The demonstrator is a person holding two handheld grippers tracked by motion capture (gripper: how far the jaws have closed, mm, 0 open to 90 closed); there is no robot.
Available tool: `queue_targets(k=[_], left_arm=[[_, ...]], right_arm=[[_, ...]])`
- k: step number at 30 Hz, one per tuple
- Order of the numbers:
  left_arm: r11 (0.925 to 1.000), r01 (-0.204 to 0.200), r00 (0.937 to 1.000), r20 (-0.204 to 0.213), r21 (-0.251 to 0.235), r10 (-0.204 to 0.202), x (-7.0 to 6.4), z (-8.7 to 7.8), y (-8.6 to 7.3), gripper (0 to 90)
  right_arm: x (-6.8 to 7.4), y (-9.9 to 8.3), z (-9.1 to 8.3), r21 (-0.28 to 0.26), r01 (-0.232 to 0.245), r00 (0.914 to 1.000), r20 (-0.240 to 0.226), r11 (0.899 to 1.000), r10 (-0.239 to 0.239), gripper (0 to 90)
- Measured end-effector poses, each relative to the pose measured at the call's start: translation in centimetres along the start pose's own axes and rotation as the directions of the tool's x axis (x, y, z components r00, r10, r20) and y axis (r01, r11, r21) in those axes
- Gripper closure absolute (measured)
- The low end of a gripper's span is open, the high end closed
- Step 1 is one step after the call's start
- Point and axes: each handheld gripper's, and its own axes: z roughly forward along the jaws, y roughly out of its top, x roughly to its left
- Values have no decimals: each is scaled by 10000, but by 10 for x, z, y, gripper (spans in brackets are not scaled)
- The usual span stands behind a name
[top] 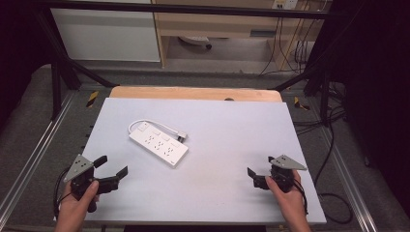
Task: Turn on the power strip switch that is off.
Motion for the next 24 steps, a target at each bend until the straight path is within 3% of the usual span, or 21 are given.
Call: queue_targets(k=[9,14,16,24], left_arm=[[10000,53,10000,-10,6,-53,2,-2,0,79],[10000,85,9998,194,47,-86,1,-2,2,79],[10000,-14,9997,247,-9,14,-1,-3,3,79],[9987,305,9993,232,-415,-296,-5,-6,7,92]], right_arm=[[3,2,1,-70,136,9999,-66,9999,-136,46],[5,2,1,-51,213,9997,-77,9998,-213,42],[6,2,2,-19,280,9996,-95,9996,-280,42],[9,3,3,-94,391,9990,-190,9992,-393,40]])
